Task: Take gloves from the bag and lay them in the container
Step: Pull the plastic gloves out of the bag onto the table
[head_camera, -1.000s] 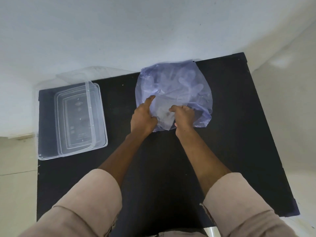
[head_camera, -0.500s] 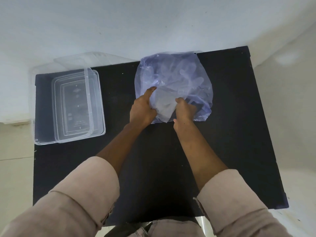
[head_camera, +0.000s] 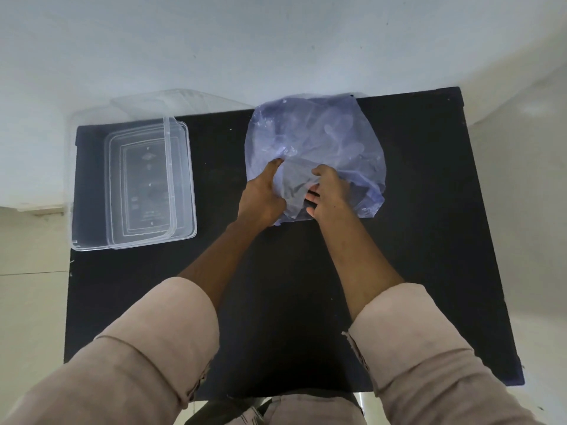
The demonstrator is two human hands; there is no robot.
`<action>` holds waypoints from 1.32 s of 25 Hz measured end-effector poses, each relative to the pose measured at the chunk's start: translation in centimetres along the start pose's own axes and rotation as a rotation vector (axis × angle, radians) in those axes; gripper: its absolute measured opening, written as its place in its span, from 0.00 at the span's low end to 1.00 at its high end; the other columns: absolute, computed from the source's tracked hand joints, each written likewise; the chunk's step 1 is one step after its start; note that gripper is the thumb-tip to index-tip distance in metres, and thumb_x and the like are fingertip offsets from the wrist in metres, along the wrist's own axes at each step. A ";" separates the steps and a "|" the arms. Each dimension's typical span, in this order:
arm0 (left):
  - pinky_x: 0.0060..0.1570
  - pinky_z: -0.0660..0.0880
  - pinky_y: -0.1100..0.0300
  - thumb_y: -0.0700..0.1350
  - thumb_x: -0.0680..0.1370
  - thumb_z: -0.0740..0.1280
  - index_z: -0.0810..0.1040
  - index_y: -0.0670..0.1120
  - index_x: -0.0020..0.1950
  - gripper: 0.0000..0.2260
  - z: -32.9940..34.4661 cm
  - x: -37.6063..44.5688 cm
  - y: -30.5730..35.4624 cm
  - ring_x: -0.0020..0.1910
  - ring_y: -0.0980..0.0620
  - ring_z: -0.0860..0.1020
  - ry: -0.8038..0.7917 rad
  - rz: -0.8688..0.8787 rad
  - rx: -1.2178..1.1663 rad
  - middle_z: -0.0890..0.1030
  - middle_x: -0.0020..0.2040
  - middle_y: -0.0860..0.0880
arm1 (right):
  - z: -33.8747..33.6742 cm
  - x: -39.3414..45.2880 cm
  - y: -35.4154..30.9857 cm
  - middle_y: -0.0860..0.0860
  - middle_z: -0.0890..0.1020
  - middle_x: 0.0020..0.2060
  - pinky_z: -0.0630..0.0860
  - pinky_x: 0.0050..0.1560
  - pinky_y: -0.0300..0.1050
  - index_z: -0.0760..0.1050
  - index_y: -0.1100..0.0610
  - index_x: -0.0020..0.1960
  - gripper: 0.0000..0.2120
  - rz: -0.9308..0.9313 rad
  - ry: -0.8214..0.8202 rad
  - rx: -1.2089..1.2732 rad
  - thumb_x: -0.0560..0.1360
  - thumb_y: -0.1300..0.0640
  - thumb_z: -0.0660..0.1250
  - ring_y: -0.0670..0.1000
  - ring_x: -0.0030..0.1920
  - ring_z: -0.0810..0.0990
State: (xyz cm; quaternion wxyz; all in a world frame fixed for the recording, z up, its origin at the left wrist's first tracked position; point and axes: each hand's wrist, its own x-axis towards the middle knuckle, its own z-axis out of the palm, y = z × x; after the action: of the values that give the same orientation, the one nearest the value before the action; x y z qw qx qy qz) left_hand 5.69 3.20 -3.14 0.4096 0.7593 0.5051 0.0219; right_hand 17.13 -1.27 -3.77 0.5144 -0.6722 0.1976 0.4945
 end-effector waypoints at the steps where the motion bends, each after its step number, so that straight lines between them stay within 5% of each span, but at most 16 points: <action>1: 0.38 0.72 0.62 0.37 0.74 0.68 0.59 0.57 0.75 0.34 0.0 0.0 -0.2 0.43 0.49 0.76 -0.007 -0.005 -0.006 0.73 0.48 0.49 | 0.2 0.0 0.1 0.57 0.85 0.48 0.78 0.37 0.47 0.76 0.60 0.56 0.21 0.000 -0.006 0.002 0.65 0.56 0.69 0.56 0.44 0.85; 5: 0.35 0.70 0.68 0.35 0.74 0.67 0.58 0.56 0.76 0.35 0.1 0.1 -0.2 0.43 0.51 0.76 -0.015 -0.023 -0.029 0.73 0.49 0.47 | 0.7 0.2 0.1 0.56 0.85 0.46 0.80 0.39 0.47 0.76 0.59 0.56 0.23 0.002 -0.014 0.001 0.62 0.56 0.72 0.56 0.43 0.84; 8: 0.36 0.72 0.68 0.34 0.74 0.67 0.58 0.57 0.76 0.36 0.0 0.1 -0.2 0.43 0.49 0.79 -0.012 -0.026 -0.062 0.75 0.50 0.45 | 1.2 0.5 0.5 0.55 0.83 0.49 0.81 0.51 0.56 0.75 0.56 0.54 0.26 -0.043 0.005 -0.074 0.57 0.54 0.73 0.59 0.50 0.83; 12: 0.42 0.74 0.63 0.35 0.74 0.66 0.58 0.56 0.76 0.35 -0.4 0.0 0.1 0.44 0.50 0.77 0.006 -0.037 -0.067 0.76 0.51 0.44 | 1.9 0.5 1.2 0.52 0.81 0.52 0.78 0.58 0.61 0.74 0.52 0.53 0.17 -0.241 0.040 -0.158 0.66 0.58 0.72 0.60 0.55 0.80; 15: 0.44 0.76 0.59 0.36 0.73 0.66 0.57 0.56 0.76 0.36 -0.7 -0.1 0.3 0.48 0.47 0.77 0.025 -0.025 -0.051 0.76 0.55 0.42 | 1.0 0.3 1.1 0.55 0.82 0.52 0.81 0.53 0.57 0.75 0.60 0.58 0.16 -0.192 -0.015 -0.032 0.70 0.64 0.69 0.60 0.54 0.82; 18: 0.49 0.79 0.54 0.36 0.73 0.67 0.57 0.54 0.76 0.36 -1.3 0.1 0.2 0.51 0.41 0.80 0.059 -0.003 -0.049 0.78 0.58 0.39 | -1.3 -0.9 0.4 0.55 0.81 0.41 0.78 0.56 0.56 0.76 0.62 0.43 0.02 -0.161 -0.072 -0.074 0.72 0.65 0.69 0.61 0.50 0.82; 21: 0.54 0.78 0.48 0.38 0.75 0.67 0.56 0.55 0.77 0.35 -1.8 0.1 0.2 0.53 0.38 0.80 0.073 -0.008 0.023 0.78 0.59 0.38 | -4.8 -3.2 0.8 0.53 0.79 0.36 0.77 0.51 0.52 0.77 0.61 0.47 0.05 -0.174 -0.123 -0.051 0.71 0.65 0.68 0.60 0.46 0.81; 25: 0.56 0.77 0.47 0.39 0.76 0.67 0.55 0.55 0.77 0.35 -1.6 -1.0 -0.6 0.57 0.38 0.79 0.027 0.006 0.053 0.77 0.62 0.39 | -9.6 -7.5 4.2 0.53 0.82 0.38 0.80 0.43 0.47 0.78 0.61 0.46 0.04 -0.118 -0.154 -0.045 0.74 0.66 0.65 0.52 0.41 0.81; 27: 0.60 0.75 0.44 0.40 0.75 0.69 0.55 0.55 0.77 0.35 -1.3 -2.1 -1.2 0.61 0.38 0.77 -0.003 0.041 0.083 0.75 0.65 0.39 | -10.8 -8.9 7.3 0.55 0.82 0.43 0.81 0.50 0.53 0.78 0.59 0.46 0.06 -0.115 -0.158 -0.050 0.76 0.66 0.64 0.51 0.43 0.81; 30: 0.65 0.69 0.38 0.45 0.73 0.71 0.63 0.55 0.75 0.32 -1.1 -5.8 -3.1 0.65 0.39 0.71 0.137 0.143 0.227 0.72 0.67 0.40 | -11.5 -9.9 12.5 0.57 0.83 0.51 0.80 0.54 0.60 0.78 0.60 0.51 0.05 -0.067 -0.140 -0.028 0.77 0.64 0.64 0.58 0.53 0.83; 33: 0.60 0.72 0.45 0.45 0.74 0.69 0.72 0.53 0.68 0.23 -1.2 -12.4 -7.7 0.60 0.43 0.73 0.254 0.159 0.037 0.72 0.62 0.42 | -11.5 -11.7 17.8 0.55 0.82 0.54 0.83 0.46 0.51 0.78 0.58 0.53 0.06 -0.060 -0.102 -0.137 0.77 0.59 0.66 0.57 0.55 0.82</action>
State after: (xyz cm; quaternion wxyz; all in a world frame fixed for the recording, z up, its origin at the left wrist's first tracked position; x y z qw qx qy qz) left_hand -6.63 -4.64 -2.60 0.3253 0.7955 0.4913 0.1411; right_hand 3.57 -21.27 -2.64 0.4911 -0.6853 0.1164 0.5250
